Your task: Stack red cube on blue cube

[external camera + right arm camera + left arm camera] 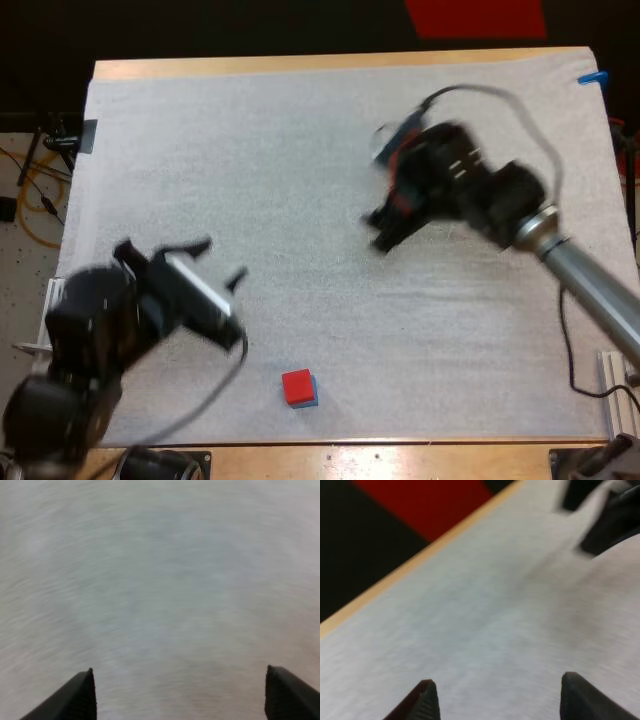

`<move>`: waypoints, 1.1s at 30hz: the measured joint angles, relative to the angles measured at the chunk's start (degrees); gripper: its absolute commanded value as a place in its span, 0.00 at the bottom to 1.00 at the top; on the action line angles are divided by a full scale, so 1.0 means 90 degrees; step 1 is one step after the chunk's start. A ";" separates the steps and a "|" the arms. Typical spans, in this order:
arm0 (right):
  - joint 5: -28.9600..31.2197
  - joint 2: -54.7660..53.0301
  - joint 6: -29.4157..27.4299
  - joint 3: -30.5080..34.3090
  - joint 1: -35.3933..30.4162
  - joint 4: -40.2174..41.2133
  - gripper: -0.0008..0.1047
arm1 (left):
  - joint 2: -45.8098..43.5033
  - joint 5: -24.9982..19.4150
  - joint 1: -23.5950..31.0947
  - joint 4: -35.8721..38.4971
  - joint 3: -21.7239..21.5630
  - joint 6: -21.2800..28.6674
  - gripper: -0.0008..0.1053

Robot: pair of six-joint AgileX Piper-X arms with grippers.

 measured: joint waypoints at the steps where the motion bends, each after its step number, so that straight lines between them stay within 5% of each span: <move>1: -0.0027 0.0000 0.0056 0.0000 -0.0161 -0.0029 0.65 | 0.0064 0.0013 0.0126 -0.0103 0.0000 -0.0018 0.50; 15: -0.0447 -0.0783 0.0647 0.0089 -0.3214 -0.0086 0.65 | 0.0964 0.0804 0.2298 -0.0746 0.0000 -0.0509 0.50; 23: -0.0455 -0.2027 0.0780 0.1019 -0.4249 -0.0109 0.65 | 0.0921 0.0856 0.2424 -0.0791 0.0000 -0.0737 0.50; 33: -0.0187 -0.4307 0.0801 0.2693 -0.3958 -0.0262 0.65 | -0.0117 0.0856 0.1945 -0.0587 0.0184 -0.0736 0.50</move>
